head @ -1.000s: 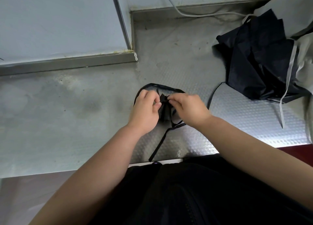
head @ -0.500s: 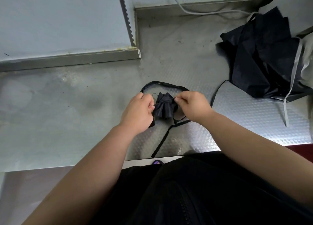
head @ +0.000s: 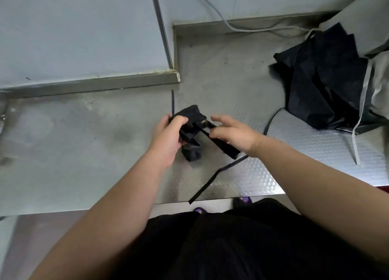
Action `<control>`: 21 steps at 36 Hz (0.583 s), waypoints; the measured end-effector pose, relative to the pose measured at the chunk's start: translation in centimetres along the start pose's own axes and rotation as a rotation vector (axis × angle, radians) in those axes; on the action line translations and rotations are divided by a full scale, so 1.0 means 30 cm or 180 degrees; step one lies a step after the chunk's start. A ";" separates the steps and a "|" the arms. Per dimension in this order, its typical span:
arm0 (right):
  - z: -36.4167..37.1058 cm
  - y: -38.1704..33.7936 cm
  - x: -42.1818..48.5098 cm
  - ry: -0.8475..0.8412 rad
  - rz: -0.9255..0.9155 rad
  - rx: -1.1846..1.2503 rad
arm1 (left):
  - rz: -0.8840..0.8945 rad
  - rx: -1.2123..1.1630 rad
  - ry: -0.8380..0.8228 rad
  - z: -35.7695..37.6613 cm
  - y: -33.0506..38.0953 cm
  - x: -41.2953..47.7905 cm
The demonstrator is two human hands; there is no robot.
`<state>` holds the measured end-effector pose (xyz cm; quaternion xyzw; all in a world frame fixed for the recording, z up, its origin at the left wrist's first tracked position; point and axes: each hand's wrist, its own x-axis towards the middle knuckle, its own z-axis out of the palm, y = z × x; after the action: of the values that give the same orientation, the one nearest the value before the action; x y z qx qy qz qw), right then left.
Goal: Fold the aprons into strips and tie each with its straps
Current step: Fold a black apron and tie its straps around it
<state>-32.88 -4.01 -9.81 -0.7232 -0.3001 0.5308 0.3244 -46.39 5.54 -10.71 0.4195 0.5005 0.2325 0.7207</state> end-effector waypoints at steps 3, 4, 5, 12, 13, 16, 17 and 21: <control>0.014 -0.044 -0.010 -0.0343 -0.0057 -0.0503 | 0.0003 -0.0791 -0.0071 -0.004 0.069 -0.008; 0.023 -0.057 -0.006 -0.0344 -0.0104 -0.0737 | -0.0006 -0.0927 -0.0092 -0.004 0.087 -0.010; 0.029 -0.079 -0.002 -0.0252 -0.0222 -0.1092 | -0.0002 -0.1034 -0.0108 -0.003 0.106 -0.013; -0.072 -0.176 0.032 0.1372 -0.0706 -0.0946 | 0.0024 -0.1371 0.0042 -0.036 0.189 -0.038; -0.087 -0.189 0.030 0.1372 -0.0758 -0.0757 | -0.0051 -0.0757 0.0149 -0.043 0.183 -0.040; -0.102 -0.246 0.003 0.0970 -0.0964 -0.0857 | 0.0018 0.2205 0.0484 -0.040 0.157 -0.052; -0.100 -0.259 -0.005 0.0847 -0.1059 -0.1122 | 0.0236 0.2664 0.0436 -0.029 0.150 -0.062; -0.081 -0.275 -0.022 0.0665 -0.1341 -0.1388 | 0.1037 0.2878 -0.0357 0.058 0.153 -0.083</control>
<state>-31.45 0.14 -2.37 -0.7482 -0.5149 0.2980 0.2936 -45.36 5.48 -5.31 0.7755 0.4396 0.0786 0.4463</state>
